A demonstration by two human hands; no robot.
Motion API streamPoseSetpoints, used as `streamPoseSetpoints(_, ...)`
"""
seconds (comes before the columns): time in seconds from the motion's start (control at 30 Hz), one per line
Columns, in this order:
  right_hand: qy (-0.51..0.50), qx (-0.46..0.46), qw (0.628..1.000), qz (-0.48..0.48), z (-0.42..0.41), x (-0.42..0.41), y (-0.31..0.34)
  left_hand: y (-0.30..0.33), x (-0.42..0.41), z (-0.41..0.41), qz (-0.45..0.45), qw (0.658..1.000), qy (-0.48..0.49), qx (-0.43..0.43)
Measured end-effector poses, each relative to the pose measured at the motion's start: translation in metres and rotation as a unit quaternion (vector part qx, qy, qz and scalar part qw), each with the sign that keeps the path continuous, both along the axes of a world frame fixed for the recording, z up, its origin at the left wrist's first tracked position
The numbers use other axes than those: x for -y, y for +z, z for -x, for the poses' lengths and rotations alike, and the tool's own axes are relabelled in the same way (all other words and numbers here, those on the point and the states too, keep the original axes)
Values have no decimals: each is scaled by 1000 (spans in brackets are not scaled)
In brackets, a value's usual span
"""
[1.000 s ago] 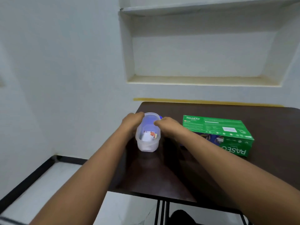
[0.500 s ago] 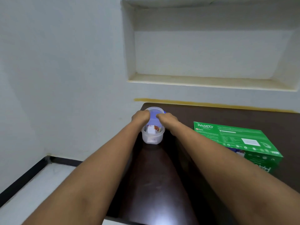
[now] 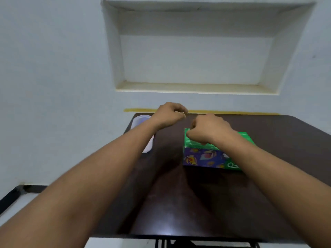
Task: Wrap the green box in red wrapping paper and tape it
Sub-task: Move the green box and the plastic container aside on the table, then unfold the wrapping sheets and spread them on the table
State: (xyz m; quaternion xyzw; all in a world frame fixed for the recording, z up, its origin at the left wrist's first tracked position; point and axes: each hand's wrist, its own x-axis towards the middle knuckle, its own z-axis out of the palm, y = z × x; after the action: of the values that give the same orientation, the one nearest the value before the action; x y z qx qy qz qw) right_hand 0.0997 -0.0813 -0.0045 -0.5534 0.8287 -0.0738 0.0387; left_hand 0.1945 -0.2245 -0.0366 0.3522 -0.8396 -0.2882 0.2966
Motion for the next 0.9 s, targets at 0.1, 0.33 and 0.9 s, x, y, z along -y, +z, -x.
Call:
streamPoseSetpoints(0.1, -70, -111, 990, -53, 25, -40, -7, -6, -26, 32, -29, 988, -103, 114)
streamPoseSetpoints(0.33, -79, 36, 996, 16, 58, -57, -49, -15, -68, 27, 45, 965, -46, 254)
streamPoseSetpoints(0.9, 92, 241, 965, 48, -44, -33, -47, -36, -129, -122, 50, 954, 191, 226)
